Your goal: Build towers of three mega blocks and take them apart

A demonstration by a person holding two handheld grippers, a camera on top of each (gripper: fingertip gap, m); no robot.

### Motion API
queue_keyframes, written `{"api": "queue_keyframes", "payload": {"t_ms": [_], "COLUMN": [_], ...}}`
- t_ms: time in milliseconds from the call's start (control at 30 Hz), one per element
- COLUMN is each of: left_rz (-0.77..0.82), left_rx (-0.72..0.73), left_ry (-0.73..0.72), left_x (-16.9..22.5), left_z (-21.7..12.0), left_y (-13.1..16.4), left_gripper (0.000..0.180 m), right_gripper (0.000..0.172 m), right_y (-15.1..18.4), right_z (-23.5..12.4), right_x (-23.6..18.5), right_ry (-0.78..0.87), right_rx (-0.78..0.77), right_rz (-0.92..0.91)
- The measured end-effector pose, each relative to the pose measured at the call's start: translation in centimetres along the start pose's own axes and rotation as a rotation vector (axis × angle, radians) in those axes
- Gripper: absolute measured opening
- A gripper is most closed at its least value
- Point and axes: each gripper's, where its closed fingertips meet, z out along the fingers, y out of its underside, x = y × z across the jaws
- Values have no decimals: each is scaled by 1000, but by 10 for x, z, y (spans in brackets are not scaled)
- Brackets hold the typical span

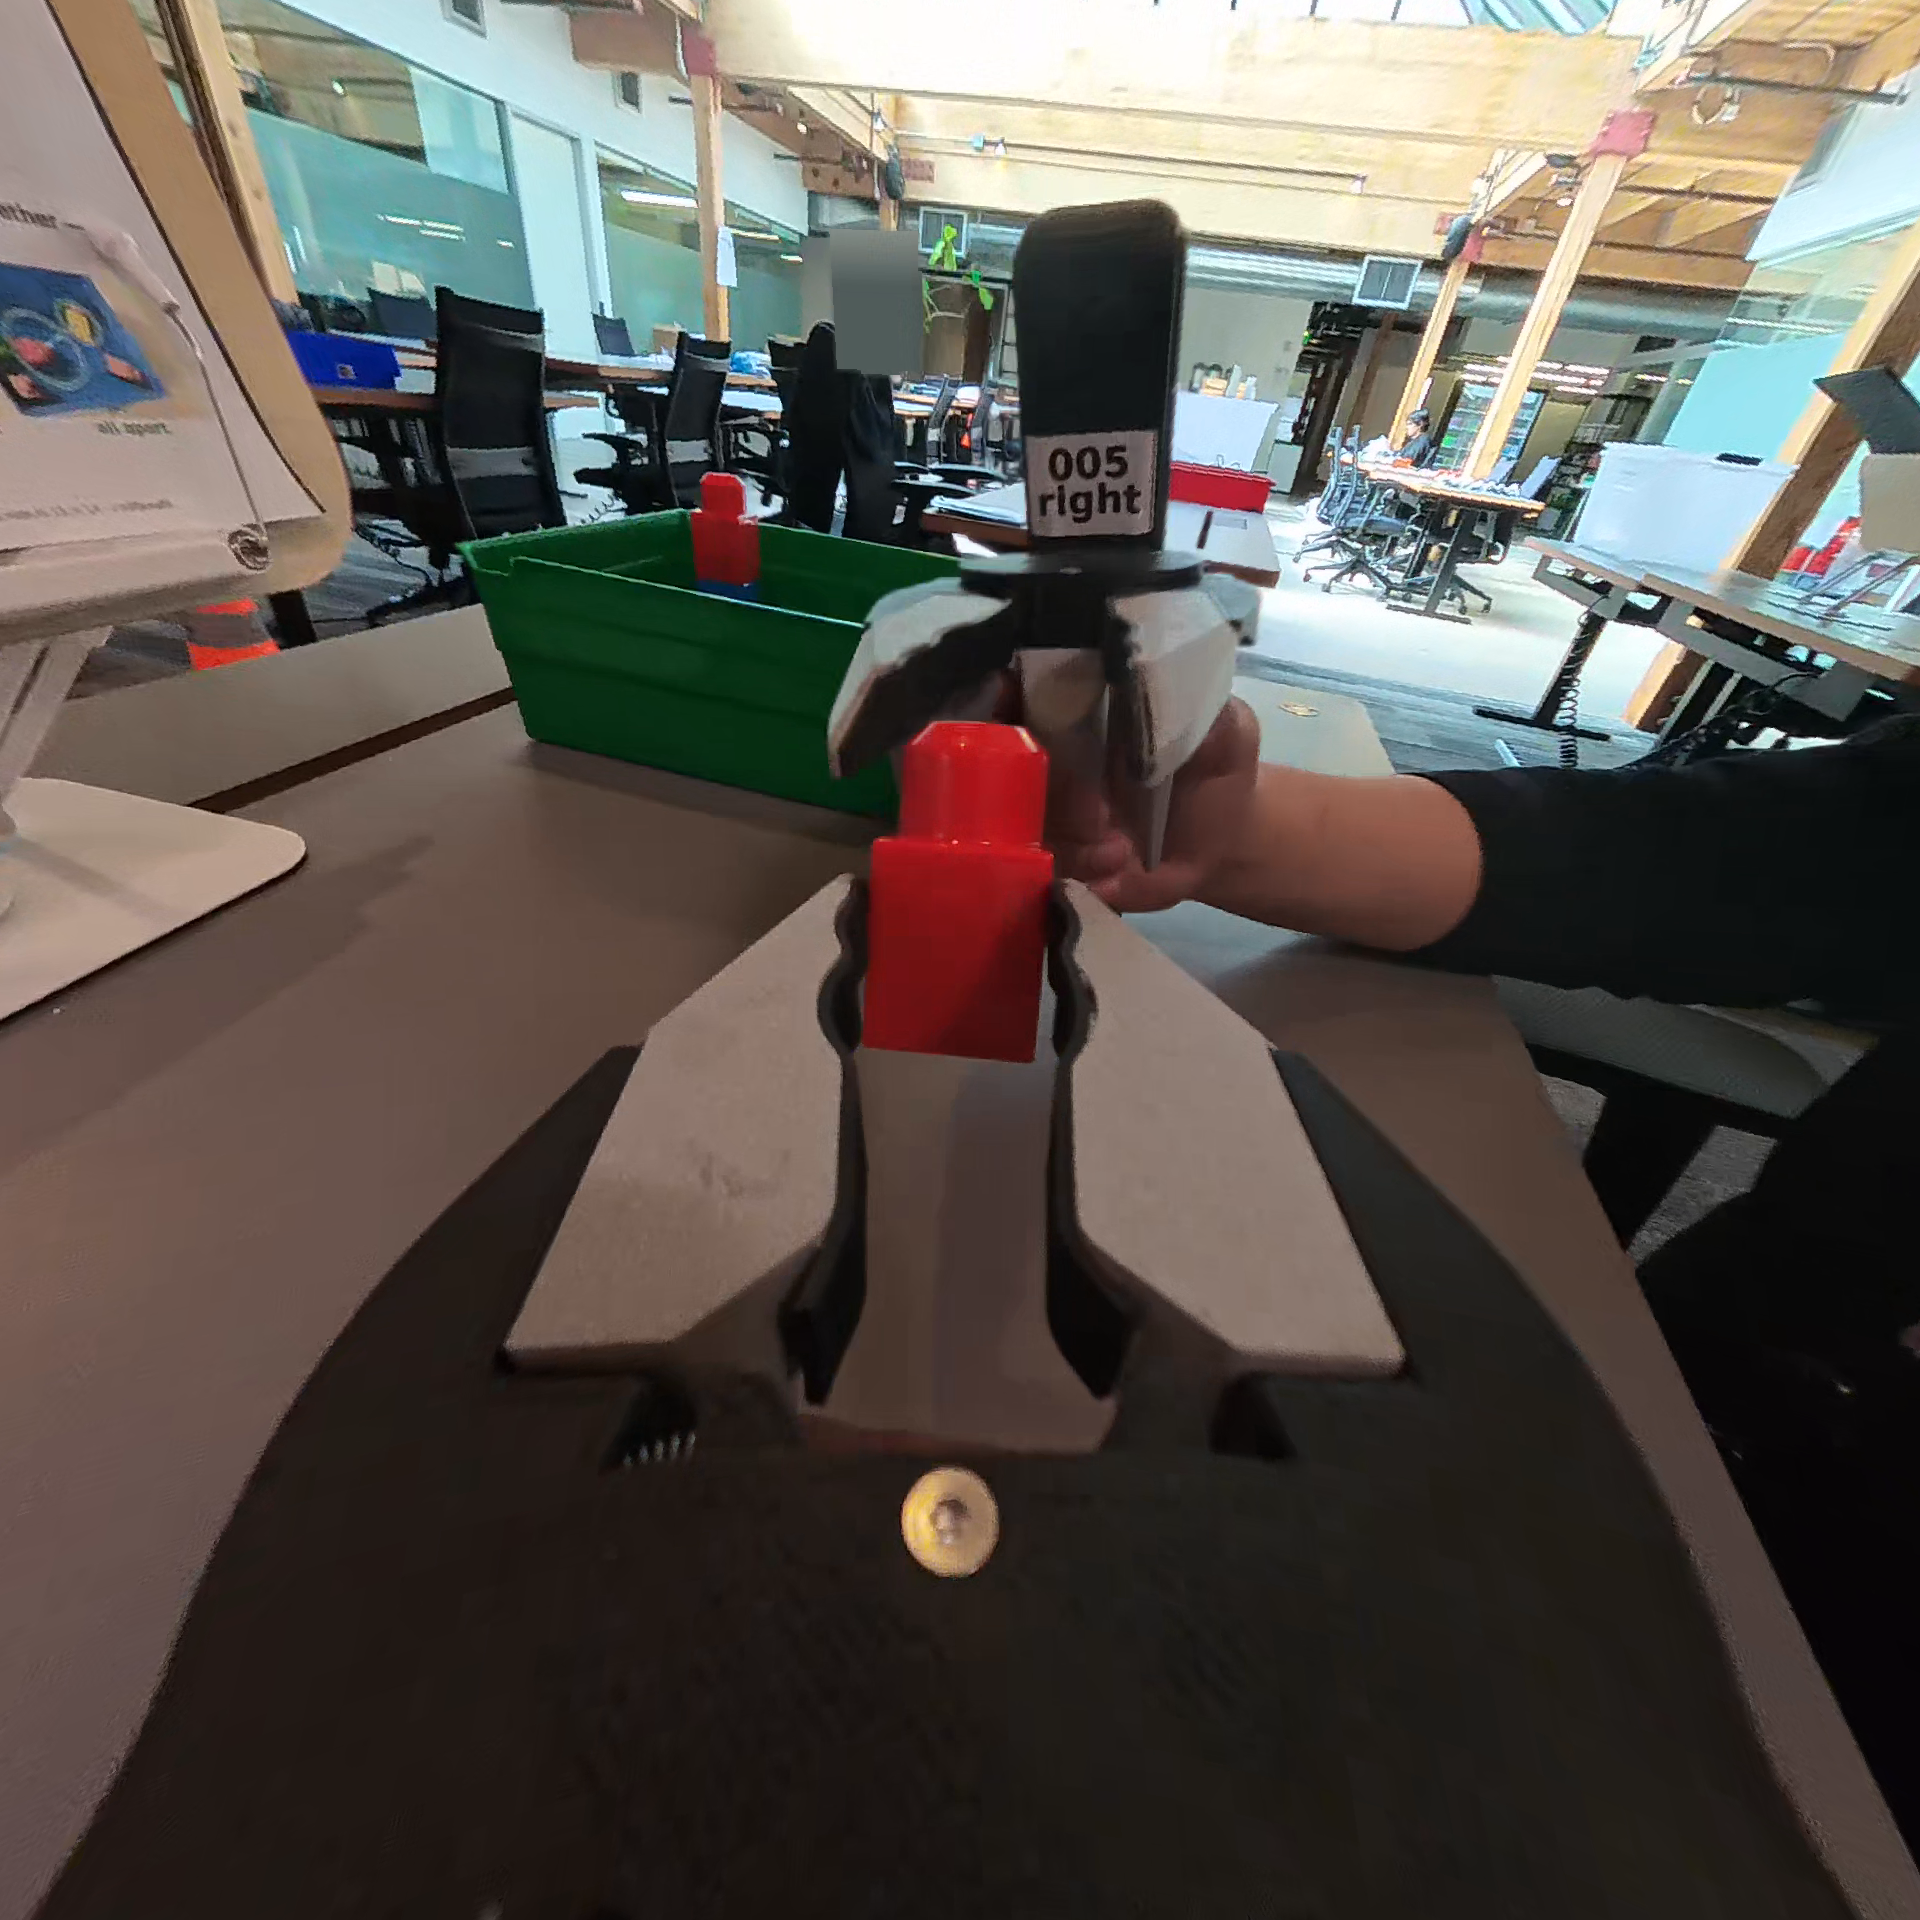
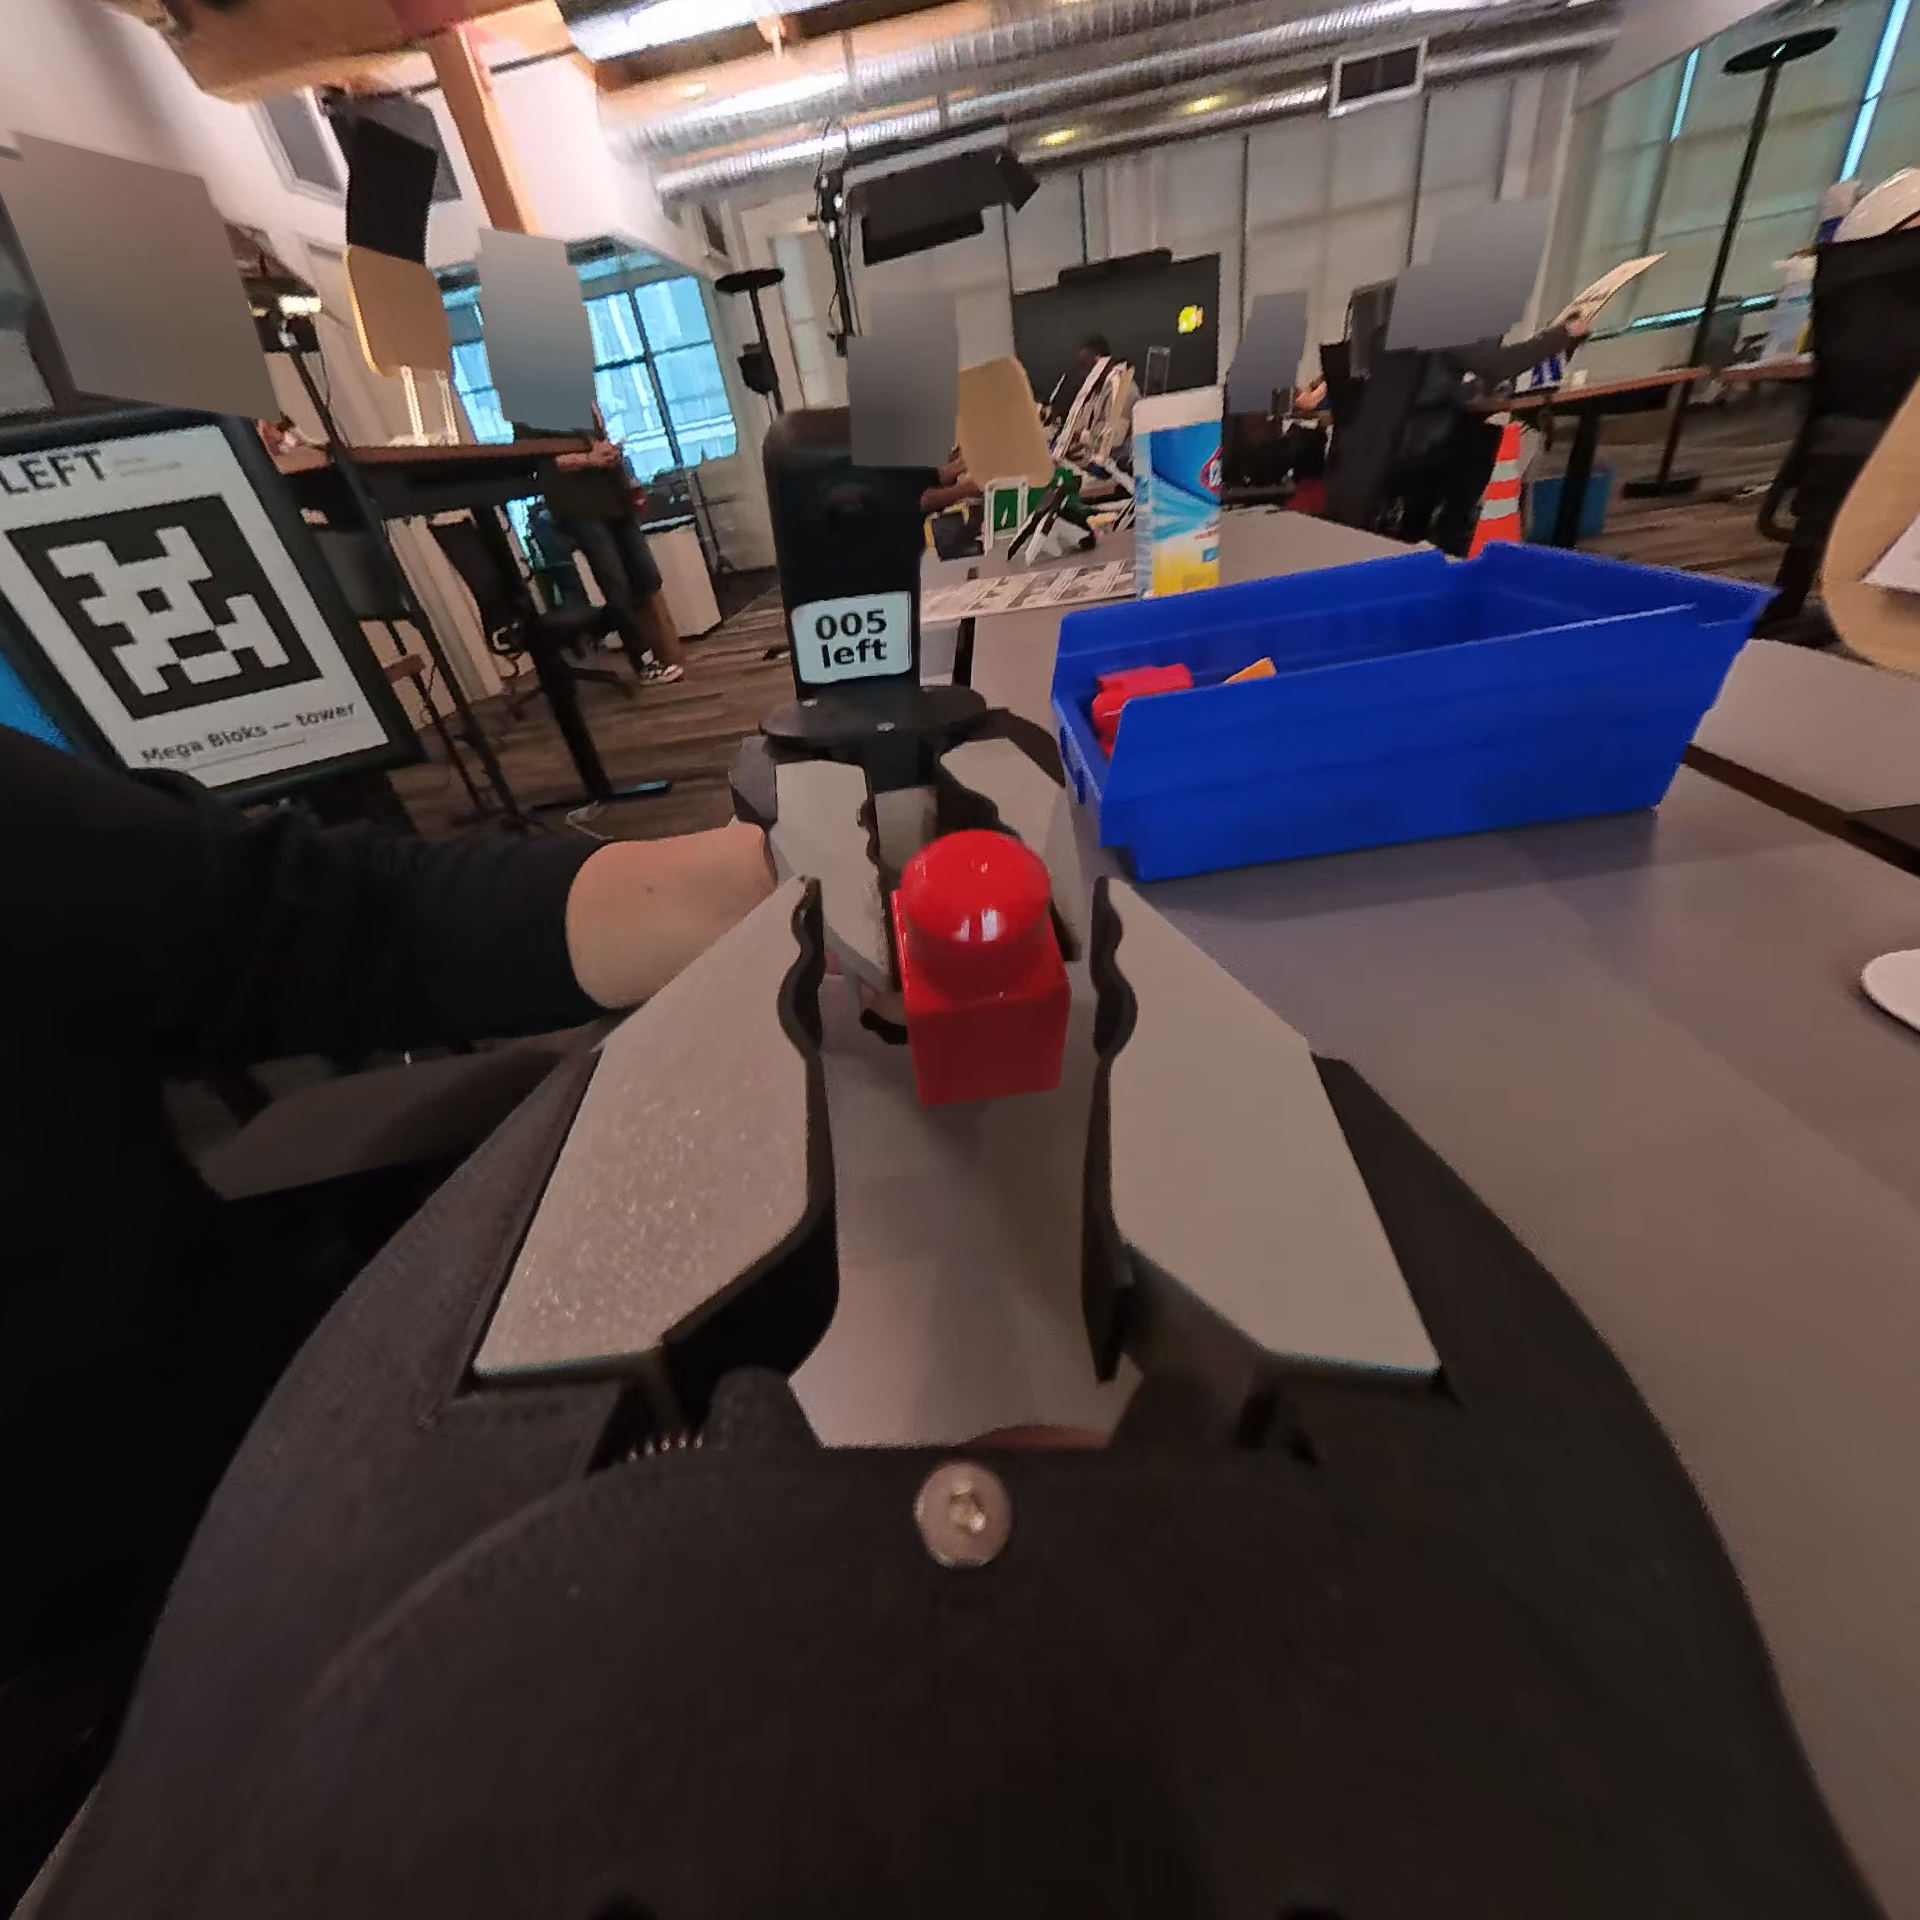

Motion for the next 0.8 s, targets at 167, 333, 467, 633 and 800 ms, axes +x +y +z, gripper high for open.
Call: {"api": "queue_keyframes", "payload": {"t_ms": [167, 333, 467, 633, 800], "left_rz": [-40, -41, -63, -136, -119], "left_rx": [52, -5, -43, -87, -155], "left_ry": [35, -1, -111, -195, -275], "left_x": [7, 2, -17, -36, -45], "left_z": [0, 6, 4, 0, -3], "left_y": [-2, 13, 21, 32, 42], "left_gripper": [32, 32, 38, 50, 50], "right_gripper": [29, 26, 26, 26, 26], "right_y": [3, 12, 21, 63, 91], "right_z": [6, 7, -4, -23, -20], "right_x": [-5, 5, 34, 80, 87], "right_ry": [-8, 49, 206, 429, 444], "right_rx": [7, -53, -126, -349, -467], "right_rz": [-17, -28, -49, -131, -123]}}
